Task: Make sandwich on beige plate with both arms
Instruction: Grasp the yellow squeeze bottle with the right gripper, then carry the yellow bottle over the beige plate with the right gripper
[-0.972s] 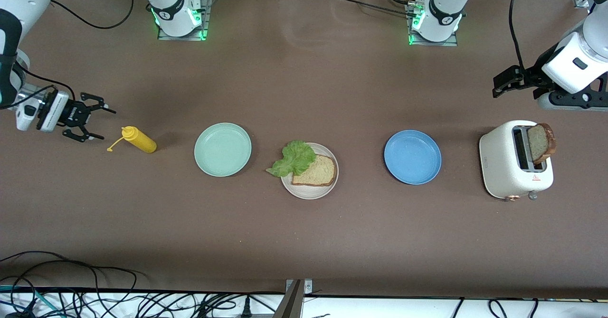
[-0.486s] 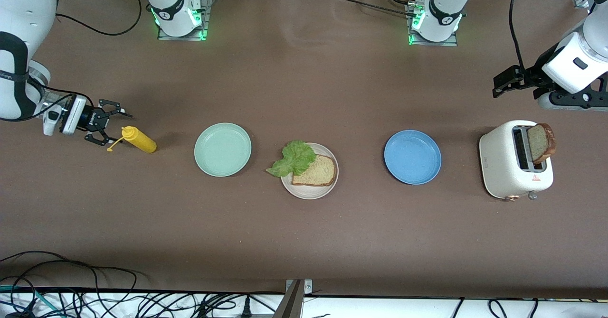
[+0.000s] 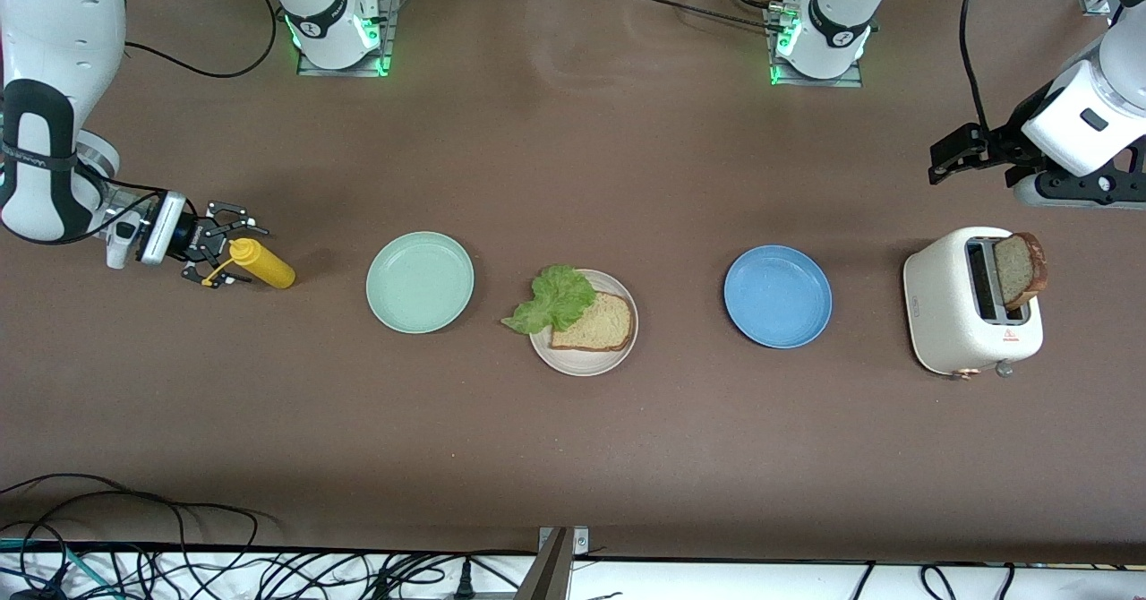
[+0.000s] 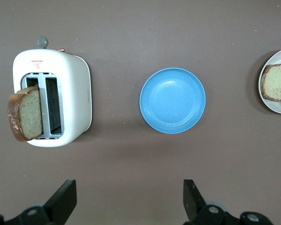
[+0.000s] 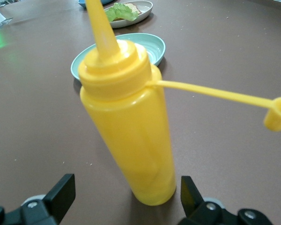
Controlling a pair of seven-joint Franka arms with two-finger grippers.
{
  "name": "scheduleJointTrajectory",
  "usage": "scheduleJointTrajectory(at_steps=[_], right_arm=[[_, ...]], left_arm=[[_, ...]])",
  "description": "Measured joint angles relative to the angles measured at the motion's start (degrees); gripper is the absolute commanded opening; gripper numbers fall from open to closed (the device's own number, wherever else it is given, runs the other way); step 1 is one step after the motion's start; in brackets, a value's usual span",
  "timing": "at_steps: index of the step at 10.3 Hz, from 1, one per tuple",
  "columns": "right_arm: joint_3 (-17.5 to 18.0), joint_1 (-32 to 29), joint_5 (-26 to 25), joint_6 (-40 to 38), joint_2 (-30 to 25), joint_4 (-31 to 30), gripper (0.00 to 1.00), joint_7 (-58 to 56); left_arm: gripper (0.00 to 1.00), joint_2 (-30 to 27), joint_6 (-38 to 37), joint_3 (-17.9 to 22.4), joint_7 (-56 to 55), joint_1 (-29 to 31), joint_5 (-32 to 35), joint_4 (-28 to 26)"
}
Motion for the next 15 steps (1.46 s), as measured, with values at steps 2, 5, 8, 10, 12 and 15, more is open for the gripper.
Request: scheduleJointTrajectory(at_steps=[2, 5, 8, 10, 12, 15], right_arm=[[0.5, 0.0, 0.8, 0.0, 0.7, 0.6, 0.09, -0.3], [1.1, 0.0, 1.0, 0.0, 1.2, 2.3, 0.00, -0.5], [1.5, 0.2, 1.0, 0.0, 1.4, 4.8, 0.00, -0.4], [1.6, 1.4, 0.5, 0.0, 1.4, 7.8, 0.00, 1.8], [1.6, 3.5, -0.7, 0.2, 1.4, 11.2, 0.00, 6.0], [-2.3, 11.4, -2.3, 1.8, 1.4, 14.5, 0.00, 13.7]], left_arm=[[1.00, 0.0, 0.0, 0.0, 0.0, 0.0, 0.0, 0.0], [1.00, 0.0, 0.0, 0.0, 0.0, 0.0, 0.0, 0.0], [1.00, 0.0, 0.0, 0.0, 0.0, 0.0, 0.0, 0.0], [1.00, 0.0, 0.0, 0.0, 0.0, 0.0, 0.0, 0.0], [1.00, 0.0, 0.0, 0.0, 0.0, 0.0, 0.0, 0.0], [1.00, 0.0, 0.0, 0.0, 0.0, 0.0, 0.0, 0.0]])
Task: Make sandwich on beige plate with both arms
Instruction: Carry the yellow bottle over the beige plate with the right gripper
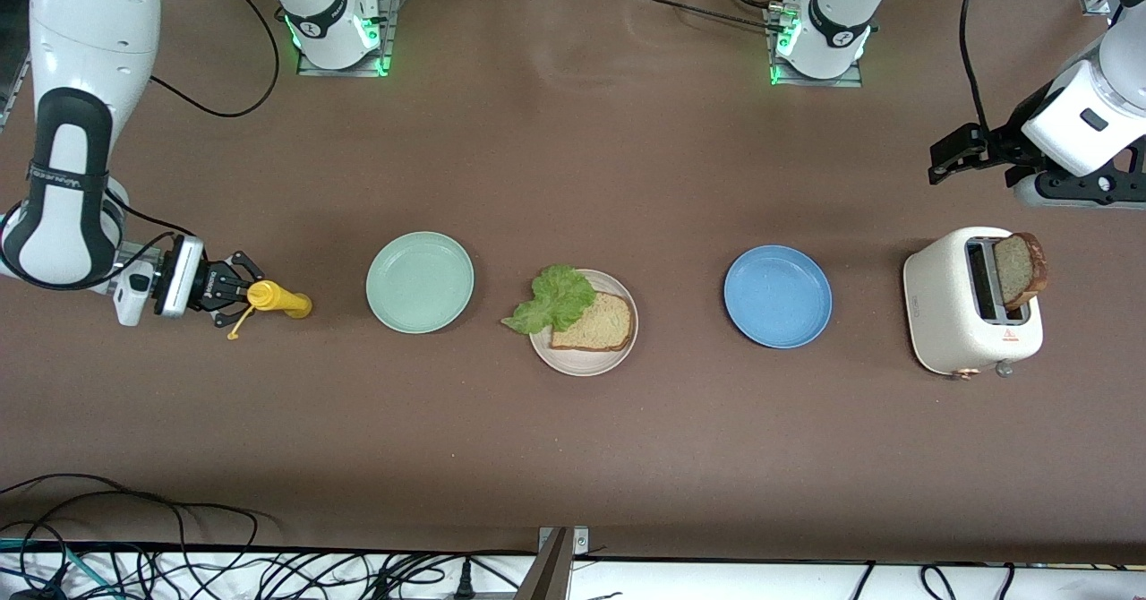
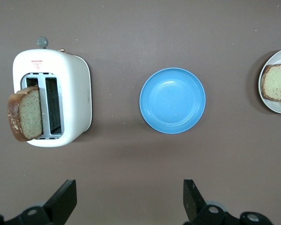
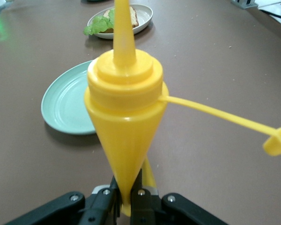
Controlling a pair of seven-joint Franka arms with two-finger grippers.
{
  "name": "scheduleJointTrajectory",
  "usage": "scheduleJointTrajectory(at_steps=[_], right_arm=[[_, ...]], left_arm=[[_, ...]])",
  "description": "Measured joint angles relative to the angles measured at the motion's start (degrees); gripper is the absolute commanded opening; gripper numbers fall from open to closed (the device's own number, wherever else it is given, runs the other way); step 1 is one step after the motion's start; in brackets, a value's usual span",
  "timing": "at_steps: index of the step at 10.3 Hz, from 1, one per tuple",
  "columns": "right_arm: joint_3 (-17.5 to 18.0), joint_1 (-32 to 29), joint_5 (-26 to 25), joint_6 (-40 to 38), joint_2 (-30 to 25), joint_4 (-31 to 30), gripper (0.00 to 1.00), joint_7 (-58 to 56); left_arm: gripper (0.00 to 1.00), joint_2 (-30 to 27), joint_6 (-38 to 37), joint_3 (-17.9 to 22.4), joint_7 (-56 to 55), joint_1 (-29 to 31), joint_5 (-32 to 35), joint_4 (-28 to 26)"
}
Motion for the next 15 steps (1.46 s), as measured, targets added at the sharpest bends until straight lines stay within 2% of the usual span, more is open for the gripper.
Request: scheduleJointTrajectory(at_steps=[2, 3, 4, 6, 10, 15], right_arm=[[-9.5, 13.6, -0.8, 2.6, -0.1, 0.5, 0.00, 7.1], [-13.1, 20.0, -2.1, 4.7, -0.3, 0.7, 0.00, 11.8], [-14.8, 24.9, -3.7, 7.2, -0.4, 1.0, 0.00, 16.6], [-15.0, 30.6, -7.8, 12.8, -0.3, 2.5, 0.00, 25.7], [-14.8, 37.4, -18.5, 19.2, 0.9, 6.8, 0.00, 40.5], [-14.5, 42.3, -29.0, 22.5, 7.8, 11.8, 0.00, 48.4]], left_arm=[[1.00, 0.0, 0.0, 0.0, 0.0, 0.0, 0.0, 0.0], [1.00, 0.0, 0.0, 0.0, 0.0, 0.0, 0.0, 0.0], [1.00, 0.0, 0.0, 0.0, 0.0, 0.0, 0.0, 0.1], [1.00, 0.0, 0.0, 0.0, 0.0, 0.0, 0.0, 0.1], [1.00, 0.0, 0.0, 0.0, 0.0, 0.0, 0.0, 0.1], [1.00, 0.0, -0.1, 0.0, 0.0, 0.0, 0.0, 0.1]])
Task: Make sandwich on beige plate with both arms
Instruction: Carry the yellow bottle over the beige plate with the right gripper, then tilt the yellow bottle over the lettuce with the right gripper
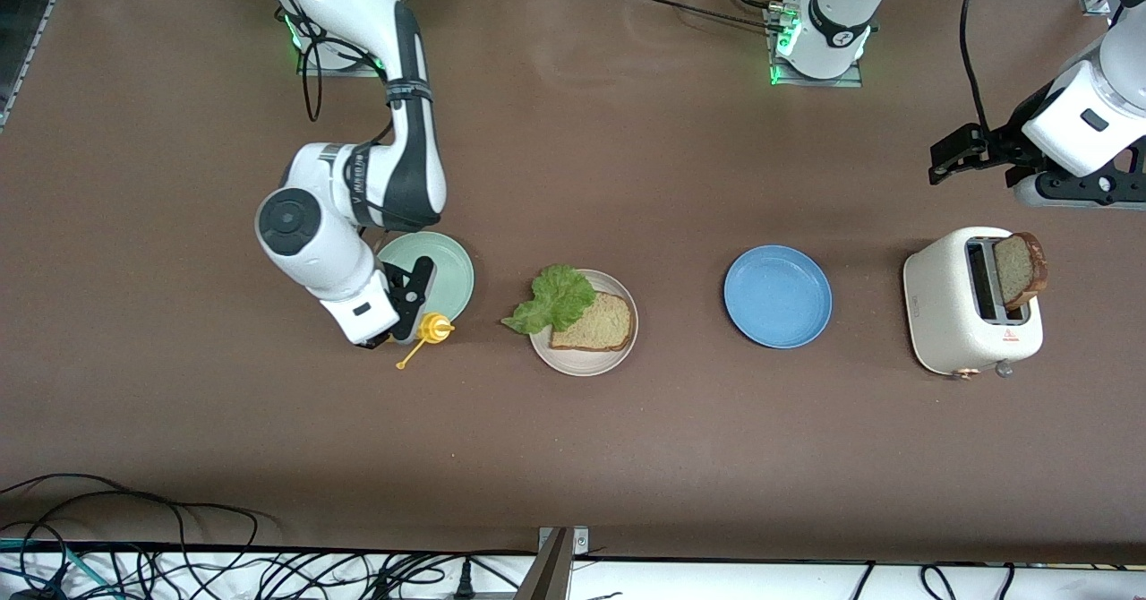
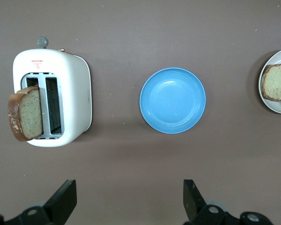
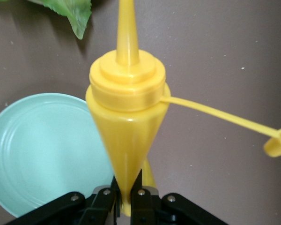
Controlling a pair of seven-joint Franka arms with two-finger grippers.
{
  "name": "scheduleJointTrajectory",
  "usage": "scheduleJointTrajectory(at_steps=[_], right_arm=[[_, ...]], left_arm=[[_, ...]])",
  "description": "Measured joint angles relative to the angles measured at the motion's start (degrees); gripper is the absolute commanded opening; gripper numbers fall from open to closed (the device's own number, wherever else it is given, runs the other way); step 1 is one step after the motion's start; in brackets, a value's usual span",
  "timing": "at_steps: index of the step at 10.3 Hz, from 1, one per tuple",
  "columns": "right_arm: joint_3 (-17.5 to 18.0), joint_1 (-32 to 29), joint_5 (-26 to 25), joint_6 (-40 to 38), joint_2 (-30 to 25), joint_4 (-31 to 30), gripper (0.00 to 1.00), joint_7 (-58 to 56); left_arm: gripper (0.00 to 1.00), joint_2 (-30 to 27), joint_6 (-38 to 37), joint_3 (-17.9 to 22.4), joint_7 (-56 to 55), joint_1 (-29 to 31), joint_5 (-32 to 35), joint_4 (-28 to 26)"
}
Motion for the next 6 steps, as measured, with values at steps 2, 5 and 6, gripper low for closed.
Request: scheduleJointTrajectory(at_steps=[2, 5, 6], right_arm=[[0.0, 1.4, -4.8, 1.5, 1.7, 0.7, 0.00, 1.9], [0.1, 4.8, -14.4, 2.9, 2.6, 0.9, 0.00, 7.7], [0.1, 6.0, -16.4, 3.5, 3.2, 0.9, 0.00, 9.0]], left_arm=[[1.00, 0.0, 0.0, 0.0, 0.0, 0.0, 0.0, 0.0], [1.00, 0.0, 0.0, 0.0, 0.0, 0.0, 0.0, 0.0], [1.00, 0.0, 0.0, 0.0, 0.0, 0.0, 0.0, 0.0]])
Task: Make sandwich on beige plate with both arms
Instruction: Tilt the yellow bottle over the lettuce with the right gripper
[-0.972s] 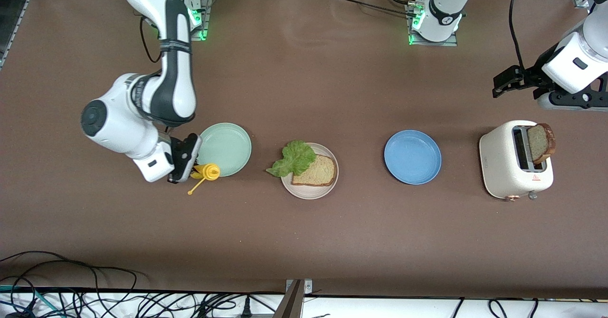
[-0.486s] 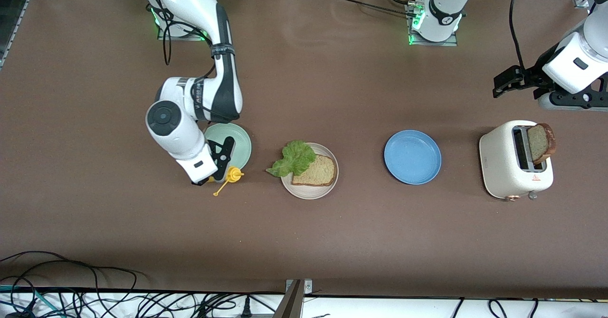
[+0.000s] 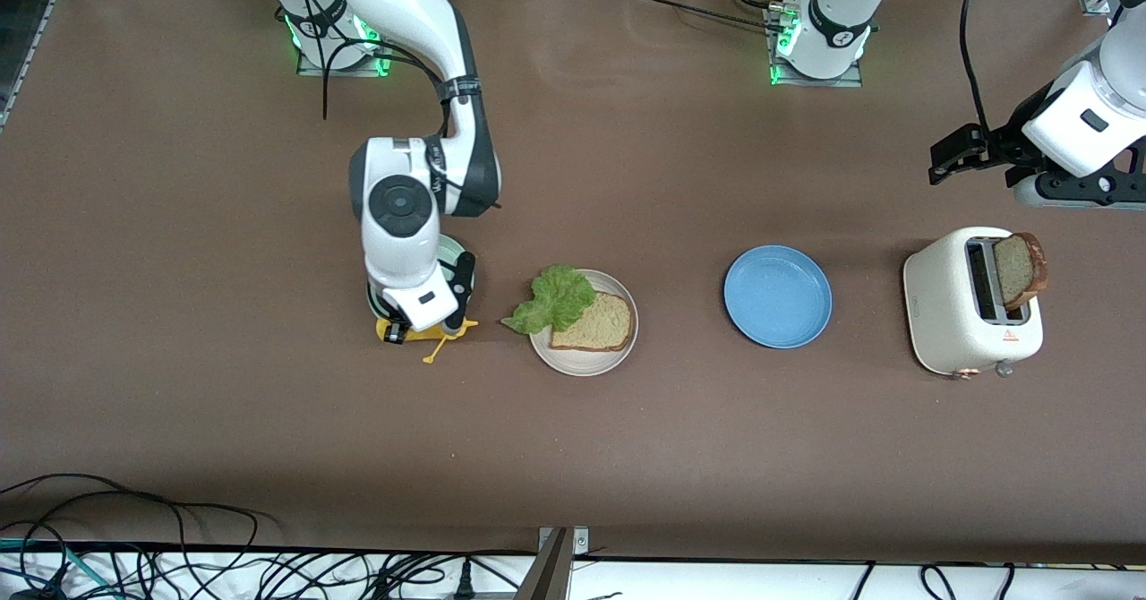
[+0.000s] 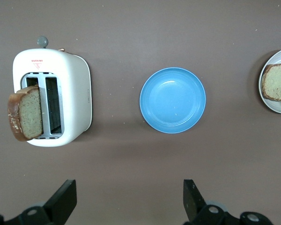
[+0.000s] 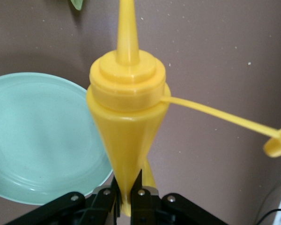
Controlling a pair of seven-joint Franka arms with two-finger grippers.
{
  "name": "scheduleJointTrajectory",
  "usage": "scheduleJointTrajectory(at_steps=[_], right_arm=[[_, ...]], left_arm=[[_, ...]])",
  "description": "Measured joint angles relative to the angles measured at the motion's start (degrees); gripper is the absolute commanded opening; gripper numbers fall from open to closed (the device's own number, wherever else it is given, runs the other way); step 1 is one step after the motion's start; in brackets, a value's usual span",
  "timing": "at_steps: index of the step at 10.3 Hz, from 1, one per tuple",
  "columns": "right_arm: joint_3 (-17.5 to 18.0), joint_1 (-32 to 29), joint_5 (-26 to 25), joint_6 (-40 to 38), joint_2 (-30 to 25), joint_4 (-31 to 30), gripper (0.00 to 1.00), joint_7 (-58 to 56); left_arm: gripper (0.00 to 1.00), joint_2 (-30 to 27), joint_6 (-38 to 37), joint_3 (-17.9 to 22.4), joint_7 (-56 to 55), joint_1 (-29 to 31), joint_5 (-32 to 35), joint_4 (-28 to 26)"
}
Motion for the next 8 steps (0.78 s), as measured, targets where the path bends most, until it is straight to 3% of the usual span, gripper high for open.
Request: scheduleJointTrajectory(at_steps=[5, 8], right_arm=[[0.3, 4.8, -11.8, 1.9, 4.3, 0.8, 0.00, 9.4], [2.8, 6.2, -19.2, 1.9, 6.1, 2.5, 0.00, 17.6]], left_arm=[[1.00, 0.0, 0.0, 0.0, 0.0, 0.0, 0.0, 0.0], [1.00, 0.0, 0.0, 0.0, 0.0, 0.0, 0.0, 0.0]])
